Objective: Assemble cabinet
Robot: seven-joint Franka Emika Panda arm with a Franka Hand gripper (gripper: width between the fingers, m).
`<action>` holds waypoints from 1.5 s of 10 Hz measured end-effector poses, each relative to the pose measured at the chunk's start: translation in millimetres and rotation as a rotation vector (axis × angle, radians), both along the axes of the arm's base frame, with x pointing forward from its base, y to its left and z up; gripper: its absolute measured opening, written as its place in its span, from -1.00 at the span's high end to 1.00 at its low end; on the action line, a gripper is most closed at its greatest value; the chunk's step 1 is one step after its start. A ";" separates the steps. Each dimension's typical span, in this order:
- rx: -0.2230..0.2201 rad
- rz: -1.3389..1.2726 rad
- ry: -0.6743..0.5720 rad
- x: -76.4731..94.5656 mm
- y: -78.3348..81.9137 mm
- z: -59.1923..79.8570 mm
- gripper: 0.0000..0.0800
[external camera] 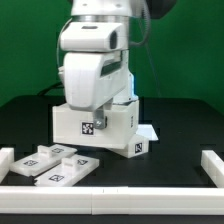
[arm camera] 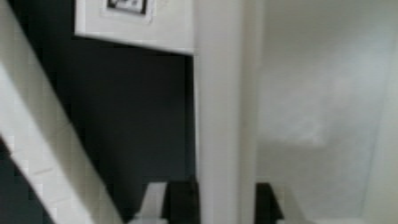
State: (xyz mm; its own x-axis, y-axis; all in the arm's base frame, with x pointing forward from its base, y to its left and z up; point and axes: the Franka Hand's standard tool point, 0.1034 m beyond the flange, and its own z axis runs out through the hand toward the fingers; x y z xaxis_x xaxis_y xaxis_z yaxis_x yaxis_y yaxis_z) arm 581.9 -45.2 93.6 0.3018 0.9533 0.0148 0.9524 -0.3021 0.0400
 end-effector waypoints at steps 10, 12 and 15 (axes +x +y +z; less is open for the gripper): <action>0.018 0.309 -0.047 52.0 58.5 -13.4 0.77; 0.029 0.282 -0.050 57.6 77.3 -19.2 0.77; 0.046 0.310 -0.070 69.4 111.3 -32.1 0.77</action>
Offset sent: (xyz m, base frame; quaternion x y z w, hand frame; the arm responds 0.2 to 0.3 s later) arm 0.0000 0.0000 0.0000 0.0000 0.0000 0.0000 1.0000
